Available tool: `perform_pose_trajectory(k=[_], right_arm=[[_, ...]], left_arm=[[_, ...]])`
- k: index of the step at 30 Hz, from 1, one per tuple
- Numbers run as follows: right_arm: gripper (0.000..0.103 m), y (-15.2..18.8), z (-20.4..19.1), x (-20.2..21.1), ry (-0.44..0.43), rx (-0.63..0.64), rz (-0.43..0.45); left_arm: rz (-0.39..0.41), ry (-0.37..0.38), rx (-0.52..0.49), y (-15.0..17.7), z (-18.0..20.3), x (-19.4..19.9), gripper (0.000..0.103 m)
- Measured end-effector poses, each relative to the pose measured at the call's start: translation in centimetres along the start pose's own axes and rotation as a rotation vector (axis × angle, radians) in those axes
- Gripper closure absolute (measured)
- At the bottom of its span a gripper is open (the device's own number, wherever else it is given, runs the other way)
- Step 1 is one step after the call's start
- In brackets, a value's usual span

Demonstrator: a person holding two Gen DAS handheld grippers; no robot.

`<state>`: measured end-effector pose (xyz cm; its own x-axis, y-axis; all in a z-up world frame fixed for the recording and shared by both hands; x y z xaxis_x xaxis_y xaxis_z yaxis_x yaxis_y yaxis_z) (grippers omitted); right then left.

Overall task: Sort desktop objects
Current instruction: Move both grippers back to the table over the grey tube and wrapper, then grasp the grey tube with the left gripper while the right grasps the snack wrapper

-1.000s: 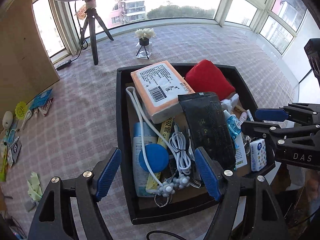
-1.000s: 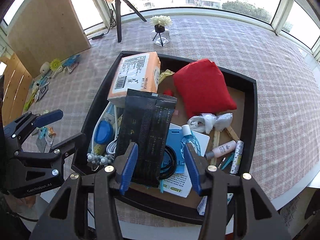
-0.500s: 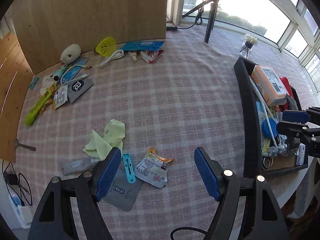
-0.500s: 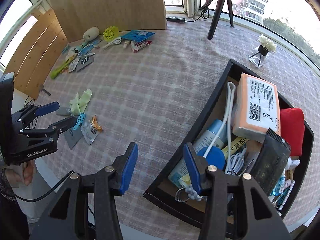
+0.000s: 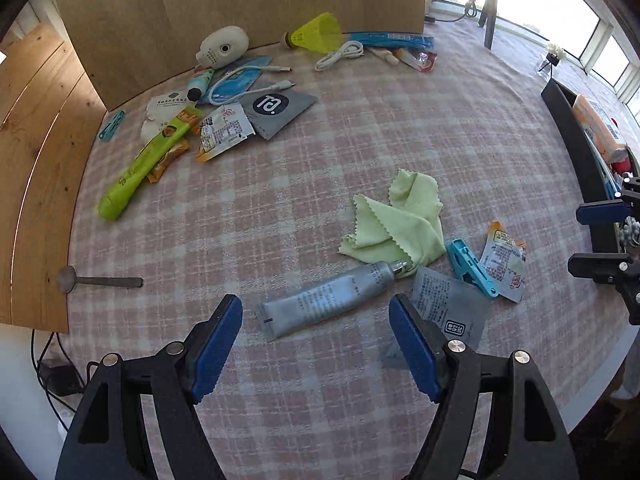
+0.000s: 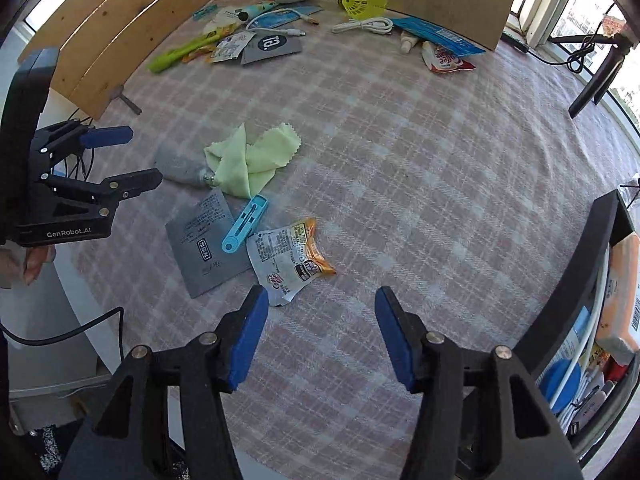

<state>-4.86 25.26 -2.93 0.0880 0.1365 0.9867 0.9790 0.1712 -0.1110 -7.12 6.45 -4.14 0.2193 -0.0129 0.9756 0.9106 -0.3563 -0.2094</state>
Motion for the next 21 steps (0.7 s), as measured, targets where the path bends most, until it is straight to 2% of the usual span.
perform_pose_trajectory(k=[5,11,14,18,21], right_arm=[[0.047,-0.2,-1.4,-2.2,0.047,0.053,-0.035],[0.041,-0.5,-1.6,-3.5,0.083,0.080,-0.057],[0.041,-0.7,-1.5,-4.1,0.091,0.090,-0.074],[0.041,-1.0,-1.4,-4.9,0.103,0.101,-0.087],[0.041,-1.3,-1.3,-5.2,0.085,0.101,-0.087]], left_arm=[[-0.044,0.007,-0.140,0.3,-0.3,-2.1,0.029],[-0.061,0.006,-0.315,-0.5,1.6,-3.6,0.029],[-0.079,0.005,-0.369,-0.9,2.3,-4.7,0.029],[-0.075,0.045,-0.368,-1.8,2.6,-5.0,0.029],[-0.074,0.078,-0.352,-2.1,2.7,-5.0,0.035]])
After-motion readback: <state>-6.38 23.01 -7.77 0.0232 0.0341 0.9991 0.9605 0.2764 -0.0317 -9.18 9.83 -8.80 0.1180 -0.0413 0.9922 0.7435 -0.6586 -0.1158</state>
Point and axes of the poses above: each gripper's, at about its wrist camera, not at the fingertips, and x roughly against the way its jaws point, z to its right, y to its underside, the point moved 8 cm from there along -x, roughly the way its jaws point, and after that the axes turned 5 degrees about -z, right-handed, at the moved point
